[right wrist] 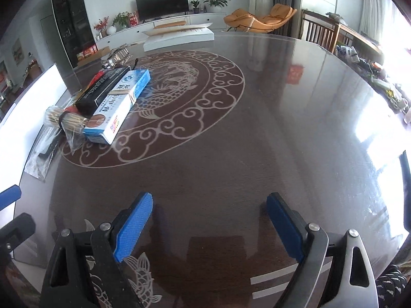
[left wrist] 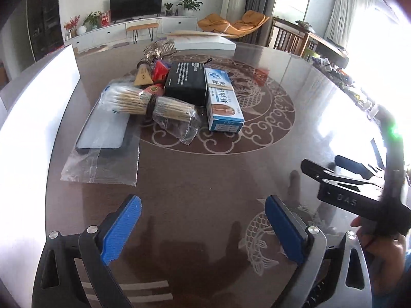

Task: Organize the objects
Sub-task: 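Return both tools to the table beside the remaining items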

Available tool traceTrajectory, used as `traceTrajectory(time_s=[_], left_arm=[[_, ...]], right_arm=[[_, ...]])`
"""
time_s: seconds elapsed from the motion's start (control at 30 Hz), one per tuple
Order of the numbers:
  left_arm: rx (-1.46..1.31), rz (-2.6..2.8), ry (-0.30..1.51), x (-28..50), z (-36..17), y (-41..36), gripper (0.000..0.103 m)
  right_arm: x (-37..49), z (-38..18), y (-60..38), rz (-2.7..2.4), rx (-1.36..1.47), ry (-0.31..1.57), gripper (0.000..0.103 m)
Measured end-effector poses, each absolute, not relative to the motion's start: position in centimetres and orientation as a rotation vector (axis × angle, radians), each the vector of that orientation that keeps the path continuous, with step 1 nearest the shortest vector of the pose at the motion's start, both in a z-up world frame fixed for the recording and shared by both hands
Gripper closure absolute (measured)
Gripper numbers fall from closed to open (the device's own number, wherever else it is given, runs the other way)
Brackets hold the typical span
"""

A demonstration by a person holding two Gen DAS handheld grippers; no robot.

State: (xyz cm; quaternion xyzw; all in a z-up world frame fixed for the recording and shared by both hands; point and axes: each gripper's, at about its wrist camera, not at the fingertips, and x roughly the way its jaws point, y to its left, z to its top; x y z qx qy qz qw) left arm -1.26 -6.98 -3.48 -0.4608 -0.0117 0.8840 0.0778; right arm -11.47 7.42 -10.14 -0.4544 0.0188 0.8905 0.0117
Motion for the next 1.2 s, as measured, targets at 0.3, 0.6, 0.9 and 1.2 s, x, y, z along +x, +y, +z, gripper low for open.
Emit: traceTrajectory(time_s=[0.3, 0.6, 0.9, 1.2], left_arm=[[-1.413, 2.67, 0.036, -4.4, -5.3, -5.2, 0.005], [-1.392, 2.704, 0.091, -5.6, -6.0, -4.8, 0.001], [-1.395, 2.694, 0.094, -5.9, -6.1, -4.8, 0.0], [-1.395, 2.696, 0.095, -5.8, -6.2, -4.8, 0.0]], right_arm=[[-12.0, -10.7, 7.9, 2.757, -1.416, 0.017, 0.0], [-11.9, -10.8, 7.9, 2.776, -1.398, 0.008, 0.0], [-11.8, -10.7, 7.8, 2.776, -1.389, 0.012, 0.0], [-11.8, -10.6, 7.9, 2.776, -1.389, 0.012, 0.0]])
